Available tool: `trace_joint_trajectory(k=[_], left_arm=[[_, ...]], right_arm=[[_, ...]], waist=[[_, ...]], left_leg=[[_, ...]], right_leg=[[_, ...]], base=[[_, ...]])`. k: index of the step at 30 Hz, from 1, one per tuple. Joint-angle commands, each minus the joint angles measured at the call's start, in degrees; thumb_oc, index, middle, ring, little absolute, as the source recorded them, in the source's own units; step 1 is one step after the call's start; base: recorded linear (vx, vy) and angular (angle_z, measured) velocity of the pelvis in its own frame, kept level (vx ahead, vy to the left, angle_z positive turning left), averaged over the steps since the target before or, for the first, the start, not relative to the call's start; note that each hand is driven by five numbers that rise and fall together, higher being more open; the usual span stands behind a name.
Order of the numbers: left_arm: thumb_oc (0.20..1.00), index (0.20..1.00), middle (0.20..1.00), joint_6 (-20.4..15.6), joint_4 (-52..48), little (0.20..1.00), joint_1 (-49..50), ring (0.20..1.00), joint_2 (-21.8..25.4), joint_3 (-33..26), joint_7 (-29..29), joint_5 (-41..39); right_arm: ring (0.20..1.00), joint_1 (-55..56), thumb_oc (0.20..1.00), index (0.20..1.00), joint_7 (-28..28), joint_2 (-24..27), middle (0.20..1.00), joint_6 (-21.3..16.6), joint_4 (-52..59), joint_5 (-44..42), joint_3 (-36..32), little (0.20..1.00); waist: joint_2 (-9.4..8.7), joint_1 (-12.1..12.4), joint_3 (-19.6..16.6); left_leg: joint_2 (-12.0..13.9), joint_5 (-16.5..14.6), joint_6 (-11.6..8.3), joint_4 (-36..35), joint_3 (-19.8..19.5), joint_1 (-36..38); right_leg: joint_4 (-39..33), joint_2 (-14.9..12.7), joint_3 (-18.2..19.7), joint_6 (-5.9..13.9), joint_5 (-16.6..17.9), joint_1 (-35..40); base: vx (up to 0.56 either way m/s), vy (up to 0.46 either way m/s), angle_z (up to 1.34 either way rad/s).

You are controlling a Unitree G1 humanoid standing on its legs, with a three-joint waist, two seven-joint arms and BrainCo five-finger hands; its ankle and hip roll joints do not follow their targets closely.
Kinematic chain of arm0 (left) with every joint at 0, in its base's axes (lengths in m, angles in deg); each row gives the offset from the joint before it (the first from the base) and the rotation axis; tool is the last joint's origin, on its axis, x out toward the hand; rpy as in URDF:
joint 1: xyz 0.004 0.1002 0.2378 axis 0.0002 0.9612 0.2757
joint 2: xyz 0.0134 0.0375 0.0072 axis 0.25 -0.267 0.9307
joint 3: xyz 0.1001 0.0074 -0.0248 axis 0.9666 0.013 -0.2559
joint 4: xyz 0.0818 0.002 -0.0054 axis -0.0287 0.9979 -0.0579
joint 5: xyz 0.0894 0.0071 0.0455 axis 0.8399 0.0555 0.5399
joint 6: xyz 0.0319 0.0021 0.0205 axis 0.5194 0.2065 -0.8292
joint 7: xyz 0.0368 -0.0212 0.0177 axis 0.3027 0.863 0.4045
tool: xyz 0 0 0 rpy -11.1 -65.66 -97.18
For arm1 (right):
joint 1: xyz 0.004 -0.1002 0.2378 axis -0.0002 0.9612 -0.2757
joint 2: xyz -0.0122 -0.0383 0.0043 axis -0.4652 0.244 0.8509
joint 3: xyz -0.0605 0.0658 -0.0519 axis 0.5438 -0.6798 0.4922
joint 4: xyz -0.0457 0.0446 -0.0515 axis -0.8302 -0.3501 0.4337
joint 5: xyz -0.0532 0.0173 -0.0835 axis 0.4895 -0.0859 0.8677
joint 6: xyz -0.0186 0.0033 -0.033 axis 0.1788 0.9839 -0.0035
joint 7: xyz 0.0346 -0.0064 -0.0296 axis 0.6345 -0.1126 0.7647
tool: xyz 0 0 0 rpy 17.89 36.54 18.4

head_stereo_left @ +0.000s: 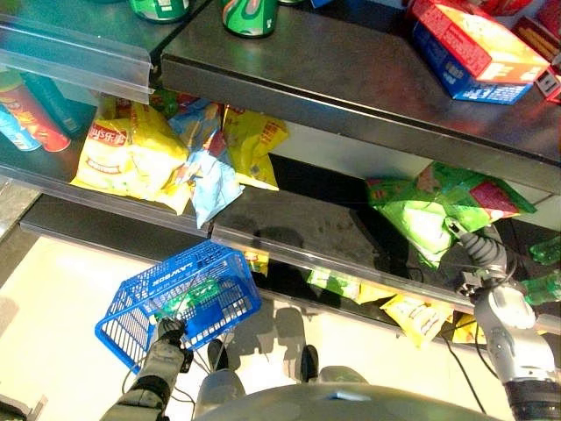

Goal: Pick up the snacks into the basket

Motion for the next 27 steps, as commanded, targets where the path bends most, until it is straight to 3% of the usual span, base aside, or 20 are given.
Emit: trace_joint_trajectory(k=[1,10,11,14,18,19,24,27], left_arm=[[0.200,0.200,0.200,-0.1,3.4,0.200,1.1,0.200,-0.4,2.8,-1.8,5.5],[0.200,0.200,0.200,-0.4,6.5,0.200,0.1,0.200,-0.5,-1.4,-2.3,3.1],[0.200,0.200,0.200,-0.7,6.3,0.200,-0.5,0.200,-0.4,-2.4,-2.2,1.6],[0.200,0.200,0.200,-1.2,5.7,0.200,-1.8,0.200,0.1,-3.1,-2.2,-0.4],[0.200,0.200,0.200,-1.7,4.9,0.200,-3.4,0.200,0.8,-2.0,-3.6,-1.6],[0.200,0.200,0.200,-2.3,3.9,0.200,-4.2,0.200,1.6,-0.8,-4.8,-1.5],[0.200,0.200,0.200,-2.4,2.9,0.200,-4.9,0.200,2.0,0.4,-5.0,-1.1],[0.200,0.200,0.200,-2.8,-0.7,0.200,-6.0,0.200,2.0,4.0,-4.8,-0.1]], right_arm=[[0.200,-1.4,0.200,0.200,6.4,3.1,0.200,-4.4,9.0,-0.2,-2.1,0.200],[0.200,9.4,0.200,0.200,16.4,2.4,0.200,-2.1,9.7,8.5,10.3,0.200],[0.200,10.0,0.200,0.200,17.7,4.0,0.200,-2.3,9.2,13.8,12.4,0.200],[0.200,9.8,0.200,0.200,18.9,5.7,0.200,-2.1,7.3,17.5,14.9,0.200],[0.200,10.2,0.200,0.200,20.7,7.3,0.200,-0.8,4.4,17.3,16.9,0.200],[0.200,10.8,0.200,0.200,22.3,9.5,0.200,-1.1,0.8,23.2,18.4,0.200],[0.200,9.1,0.200,0.200,20.2,9.6,0.200,-1.0,-4.0,31.3,19.8,0.200],[0.200,3.7,0.200,0.200,15.0,6.9,0.200,-1.2,-12.4,42.9,23.1,0.200]], waist=[[0.69,1.2,0.3],[0.88,-0.5,-0.9],[0.90,-0.8,-1.3],[0.97,-1.2,-1.7],[1.08,-1.8,-1.9],[1.20,-2.1,-2.0],[1.35,-2.4,-2.1],[1.61,-2.4,-0.9]], left_leg=[[0.0,-5.7,0.06,0.3,-0.8,3.4],[0.2,-6.4,-0.25,0.3,0.8,5.5],[0.2,-6.6,-0.33,0.3,1.0,5.8],[0.2,-6.6,-0.44,0.3,1.2,5.9],[0.0,-6.6,-0.43,0.3,1.3,5.8],[-0.2,-6.7,-0.39,0.3,1.5,5.8],[-0.3,-6.8,-0.29,0.3,1.9,5.5],[-0.5,-6.7,-0.05,0.3,1.9,4.9]], right_leg=[[0.8,-3.2,-1.3,6.86,4.7,-5.2],[1.1,-2.7,0.2,6.66,4.0,-4.4],[1.0,-2.6,0.4,6.64,3.9,-4.2],[1.0,-2.7,0.5,6.71,3.9,-4.2],[0.9,-2.9,0.6,6.78,4.1,-4.4],[0.8,-3.1,0.8,6.95,4.4,-4.6],[0.7,-3.3,1.0,7.10,4.6,-5.0],[0.7,-3.5,1.4,7.11,4.9,-5.7]], base=[[-0.01,0.003,-0.05],[0.02,0.010,-0.07],[0.02,0.009,-0.20],[0.01,0.005,-0.14],[-0.01,0.019,-0.10],[0.00,0.027,-0.07],[0.00,0.010,-0.02],[-0.02,0.015,-0.13]])
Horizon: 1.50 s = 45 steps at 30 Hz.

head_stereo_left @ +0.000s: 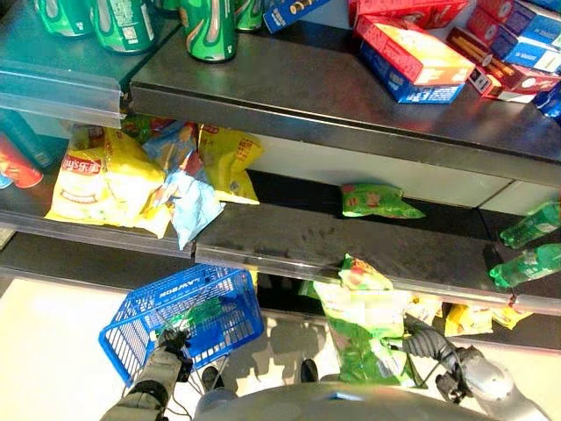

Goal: Pick up the snacks into the basket

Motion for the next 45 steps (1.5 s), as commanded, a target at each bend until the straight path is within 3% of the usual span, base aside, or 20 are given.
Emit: trace_joint_trajectory(k=[1,7,11,17,20,25,31,45], left_arm=[[0.200,0.200,0.200,-2.6,-3.1,0.200,-5.6,0.200,1.6,3.1,0.2,1.4],[0.200,0.200,0.200,-2.8,-5.8,0.200,-8.5,0.200,0.7,8.5,0.3,3.0],[0.200,0.200,0.200,-3.0,-8.7,0.200,-12.4,0.200,-0.7,14.0,1.5,3.4],[0.200,0.200,0.200,-3.4,-10.3,0.200,-20.2,0.200,-3.9,21.8,3.9,0.6],[0.200,0.200,0.200,-4.2,-11.7,0.200,-26.3,0.200,-7.7,28.1,5.3,-3.1],[0.200,0.200,0.200,-4.5,-13.9,0.200,-28.2,0.200,-9.4,29.8,6.5,-4.7],[0.200,0.200,0.200,-4.4,-13.6,0.200,-29.8,0.200,-11.4,31.2,8.4,-5.5],[0.200,0.200,0.200,-4.7,-18.6,0.200,-33.0,0.200,-12.8,33.0,10.2,-10.0]], right_arm=[[0.200,-5.1,0.200,0.200,-4.3,-0.3,0.200,-1.1,0.3,8.3,0.5,0.200],[0.200,-11.2,0.200,0.200,-8.2,-4.2,0.200,-0.1,-6.3,14.4,5.1,0.200],[0.200,-20.7,0.200,0.200,-14.3,-8.2,0.200,1.8,-17.9,20.1,11.6,0.200],[0.200,-36.7,0.200,0.200,-20.7,-17.0,0.200,4.1,-34.7,18.9,20.7,0.200],[0.200,-48.8,0.200,0.200,-23.8,-25.0,0.200,5.5,-47.5,17.2,26.9,0.200],[0.200,-52.7,0.200,0.200,-25.4,-28.0,0.200,5.2,-48.4,16.8,29.0,0.200],[0.200,-54.6,0.200,0.200,-26.1,-30.3,0.200,4.6,-49.1,15.4,31.4,0.200],[0.200,-62.9,0.200,0.200,-28.8,-31.5,0.200,5.2,-50.2,4.4,28.4,0.200]], waist=[[1.49,0.8,3.3],[1.92,1.2,5.9],[2.45,1.9,8.6],[3.39,3.2,13.5],[5.27,4.7,16.7],[6.58,5.3,17.9],[6.93,5.4,19.3],[7.74,6.2,23.0]], left_leg=[[-0.9,-5.7,0.33,0.4,-2.7,2.8],[-1.2,-5.0,0.61,0.4,-3.9,0.8],[-1.1,-4.0,0.77,0.4,-4.9,-1.5],[-1.1,-2.1,0.87,1.4,-6.9,-6.5],[-1.6,-0.5,0.70,2.8,-8.8,-11.8],[-1.7,1.0,0.24,1.5,-9.2,-13.3],[-2.0,1.3,0.11,1.1,-9.5,-14.4],[-2.1,2.4,0.04,1.3,-10.3,-17.2]], right_leg=[[0.7,-3.5,-1.4,7.10,3.8,-4.7],[0.9,-3.7,-1.9,6.85,4.0,-6.1],[1.3,-3.6,-2.1,6.50,4.4,-7.9],[3.1,-3.6,-2.7,5.49,4.6,-12.1],[3.3,-3.9,-3.9,4.80,5.5,-15.5],[2.3,-4.1,-4.6,4.77,6.2,-16.7],[2.3,-4.4,-4.7,4.77,6.4,-17.6],[2.2,-5.0,-5.5,4.79,7.4,-19.8]], base=[[-0.04,0.009,-0.13],[-0.06,0.003,0.01],[-0.11,-0.002,0.04],[-0.16,-0.020,0.14],[-0.16,-0.021,0.12],[-0.04,0.008,0.18],[-0.03,0.007,0.06],[-0.02,-0.005,0.02]])
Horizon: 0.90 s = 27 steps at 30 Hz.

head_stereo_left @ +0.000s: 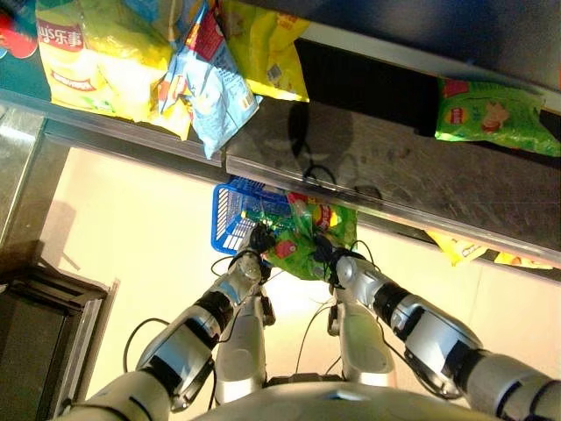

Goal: Pick up the snacks into the basket

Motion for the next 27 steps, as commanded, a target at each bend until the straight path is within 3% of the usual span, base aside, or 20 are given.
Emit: trace_joint_trajectory(k=[1,6,9,14,22,23,25,27], left_arm=[[0.200,0.200,0.200,-5.2,-8.6,0.200,-8.1,0.200,-4.1,2.5,0.4,-4.2],[0.200,0.200,0.200,-6.4,-17.8,0.200,-8.0,0.200,-2.7,3.0,0.4,-6.2],[0.200,0.200,0.200,-6.8,-26.3,0.200,-8.5,0.200,-1.7,4.4,-0.5,-7.9],[0.200,0.200,0.200,-6.5,-30.5,0.200,-9.8,0.200,-2.7,4.9,-0.9,-7.7],[0.200,0.200,0.200,-6.5,-28.8,0.200,-11.8,0.200,-5.9,4.7,0.1,-8.5],[0.200,0.200,0.200,-6.5,-28.5,0.200,-12.1,0.200,-6.2,4.8,0.3,-8.3],[0.200,0.200,0.200,-6.5,-28.2,0.200,-12.5,0.200,-6.7,5.1,0.8,-8.3],[0.200,0.200,0.200,-6.4,-28.1,0.200,-12.7,0.200,-6.9,5.6,0.9,-8.5]], right_arm=[[0.200,-6.6,0.200,0.200,-2.0,-4.9,0.200,-1.0,-1.8,-3.4,-1.5,0.200],[0.200,-11.2,0.200,0.200,-4.7,-4.0,0.200,-0.2,-5.9,-3.4,-4.3,0.200],[0.200,-14.1,0.200,0.200,-7.3,-4.8,0.200,0.4,-11.9,-7.5,-8.4,0.200],[0.200,-16.0,0.200,0.200,-8.1,-5.6,0.200,0.7,-13.6,-4.1,-7.2,0.200],[0.200,-17.8,0.200,0.200,-8.1,-6.6,0.200,0.4,-10.3,5.5,-1.6,0.200],[0.288,-17.8,0.288,0.288,-7.9,-7.2,0.288,0.2,-10.4,4.4,-1.9,0.288],[1.000,-18.1,1.000,1.000,-8.1,-8.0,1.000,-0.3,-11.0,2.1,-2.8,1.000],[1.000,-18.2,1.000,1.000,-8.0,-8.7,1.000,-0.5,-11.7,0.6,-3.1,1.000]], waist=[[-0.27,1.5,2.0],[1.56,2.8,3.2],[4.02,3.8,3.2],[6.49,4.6,3.2],[7.22,5.1,3.2],[7.26,5.2,3.2],[7.46,5.3,3.2],[7.64,5.5,3.2]], left_leg=[[-0.1,-2.9,-2.92,1.1,-2.6,-0.3],[-0.5,-2.9,-2.83,3.1,-3.3,-4.5],[-1.2,-2.7,-2.75,4.3,-3.8,-10.0],[-2.2,-2.0,-2.63,3.8,-4.2,-14.3],[-2.8,-1.0,-2.83,1.9,-4.4,-16.7],[-2.8,-0.9,-2.91,1.8,-4.4,-16.9],[-2.9,-0.9,-2.89,1.7,-4.5,-17.1],[-3.0,-0.8,-2.87,1.5,-4.6,-17.1]], right_leg=[[2.3,-4.1,0.0,4.26,3.8,-6.8],[3.0,-4.6,-0.2,4.04,3.9,-9.9],[3.3,-4.9,0.2,3.93,4.4,-14.4],[3.1,-5.3,0.3,3.99,4.8,-18.6],[2.4,-5.3,0.6,4.14,5.5,-21.9],[2.4,-5.3,0.6,4.15,5.5,-22.1],[2.4,-5.4,0.5,4.19,5.5,-22.3],[2.4,-5.5,0.5,4.23,5.5,-22.3]], base=[[-0.07,-0.030,0.18],[-0.06,-0.007,0.12],[-0.06,0.017,0.12],[-0.01,0.044,0.07],[0.01,0.008,-0.02],[0.00,0.000,0.00],[0.00,0.000,0.00],[0.00,0.000,0.00]])
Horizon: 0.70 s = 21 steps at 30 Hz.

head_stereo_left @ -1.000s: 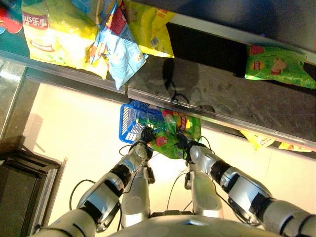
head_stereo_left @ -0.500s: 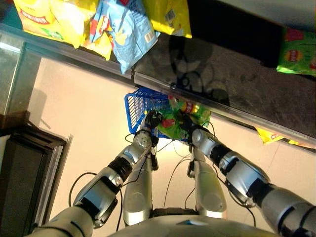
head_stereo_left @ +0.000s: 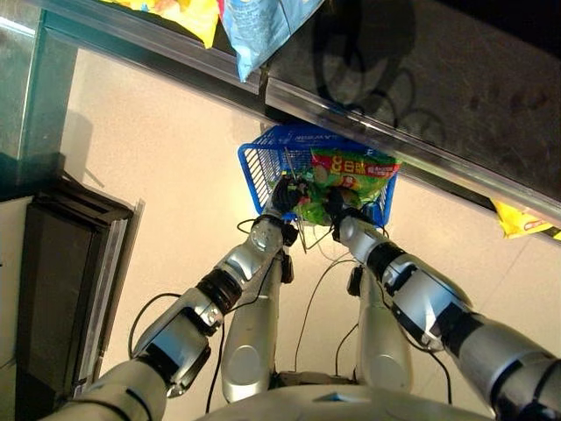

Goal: Pick up the snacks into the basket

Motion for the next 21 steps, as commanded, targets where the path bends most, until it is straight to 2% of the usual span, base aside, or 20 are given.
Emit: trace_joint_trajectory(k=[1,4,8,9,11,16,18,19,20,21], left_arm=[[0.200,0.200,0.200,-5.8,-4.9,0.200,-8.2,0.200,-8.3,3.7,-0.6,-0.3],[0.200,0.200,0.200,-5.8,-4.7,0.200,-8.4,0.200,-8.3,4.0,-0.6,-0.5],[0.200,0.200,0.200,-6.1,-4.9,0.200,-8.9,0.200,-8.1,4.1,-1.1,-1.2],[0.200,0.200,0.200,-6.0,-3.9,0.200,-9.3,0.200,-8.5,3.9,-1.0,-1.6],[0.200,0.200,0.200,-5.8,-4.4,0.200,-9.0,0.200,-7.9,3.9,-0.9,-1.9],[0.200,0.200,0.200,-5.4,-5.8,0.200,-8.9,0.200,-7.3,4.1,-0.5,-2.2],[0.200,0.200,0.200,-5.4,-5.9,0.200,-9.1,0.200,-7.4,3.9,-0.3,-2.8],[0.200,0.200,0.200,-5.1,-5.7,0.200,-9.4,0.200,-7.9,3.5,0.1,-3.3],[0.200,0.200,0.200,-5.2,-6.9,0.200,-8.6,0.200,-7.0,2.9,0.7,-4.1],[0.200,0.200,0.200,-5.2,-6.9,0.200,-8.6,0.200,-7.0,2.9,0.7,-4.1]], right_arm=[[1.000,-3.7,1.000,1.000,2.5,-7.2,1.000,-2.9,-0.9,-0.6,1.3,1.000],[1.000,-3.4,1.000,1.000,2.0,-7.3,1.000,-3.1,-1.2,-1.4,1.2,1.000],[1.000,-3.5,1.000,1.000,3.9,-7.3,1.000,-2.8,-1.6,0.6,3.4,1.000],[1.000,-2.8,1.000,1.000,5.9,-7.9,1.000,-3.5,-1.6,-6.8,0.5,1.000],[1.000,-3.2,1.000,1.000,3.6,-7.3,1.000,-3.6,-1.5,-4.4,1.2,1.000],[1.000,-3.0,1.000,1.000,1.3,-7.4,1.000,-3.6,-2.6,-8.8,-2.4,1.000],[1.000,-2.4,1.000,1.000,0.4,-7.6,1.000,-4.6,-2.1,-14.3,-5.4,1.000],[1.000,-1.6,1.000,1.000,-0.4,-8.1,1.000,-5.9,-2.1,-22.8,-10.0,1.000],[1.000,-0.4,1.000,1.000,-2.8,-7.2,1.000,-5.6,-2.0,-21.5,-10.9,1.000],[1.000,-0.3,1.000,1.000,-2.8,-7.2,1.000,-5.5,-2.0,-21.5,-10.9,1.000]], waist=[[3.31,1.0,-0.3],[3.44,1.0,-0.3],[3.37,1.1,-0.3],[3.21,1.0,-0.3],[3.15,0.9,-0.3],[3.10,0.8,-0.3],[2.98,0.5,-0.3],[3.04,0.2,-0.3],[3.13,0.4,-0.3],[3.14,0.4,-0.3]], left_leg=[[1.3,-4.8,-3.16,1.4,0.2,1.7],[1.2,-4.8,-3.12,1.1,0.3,2.1],[1.2,-4.9,-3.14,0.9,0.3,2.8],[1.1,-5.0,-3.09,0.9,0.3,3.3],[1.1,-5.0,-3.06,1.0,0.3,3.4],[1.1,-5.3,-2.94,1.0,0.4,3.9],[1.2,-5.3,-2.90,1.0,0.4,4.0],[1.2,-5.4,-2.89,1.0,0.4,4.0],[1.1,-5.5,-2.86,0.9,0.5,4.1],[1.1,-5.5,-2.86,0.9,0.5,4.1]], right_leg=[[-0.6,-1.7,1.1,1.66,2.2,-3.5],[-0.7,-1.8,1.1,1.71,2.3,-3.4],[-0.8,-2.0,0.9,1.80,2.4,-2.8],[-0.8,-2.1,0.8,1.81,2.4,-2.5],[-0.8,-2.1,1.0,1.87,2.4,-2.3],[-1.0,-2.2,1.0,1.99,2.4,-1.8],[-1.0,-2.2,1.0,2.00,2.3,-1.7],[-1.0,-2.2,1.1,2.05,2.3,-1.8],[-1.0,-2.2,1.2,2.12,2.2,-1.9],[-0.9,-2.2,1.2,2.12,2.2,-1.9]], base=[[0.00,0.000,0.00],[0.00,0.000,0.00],[0.00,0.000,0.00],[0.00,0.000,0.00],[0.00,0.000,0.00],[0.00,0.000,0.00],[0.00,0.000,0.00],[0.00,0.000,0.00],[0.00,0.000,0.00],[-0.03,-0.003,0.00]])
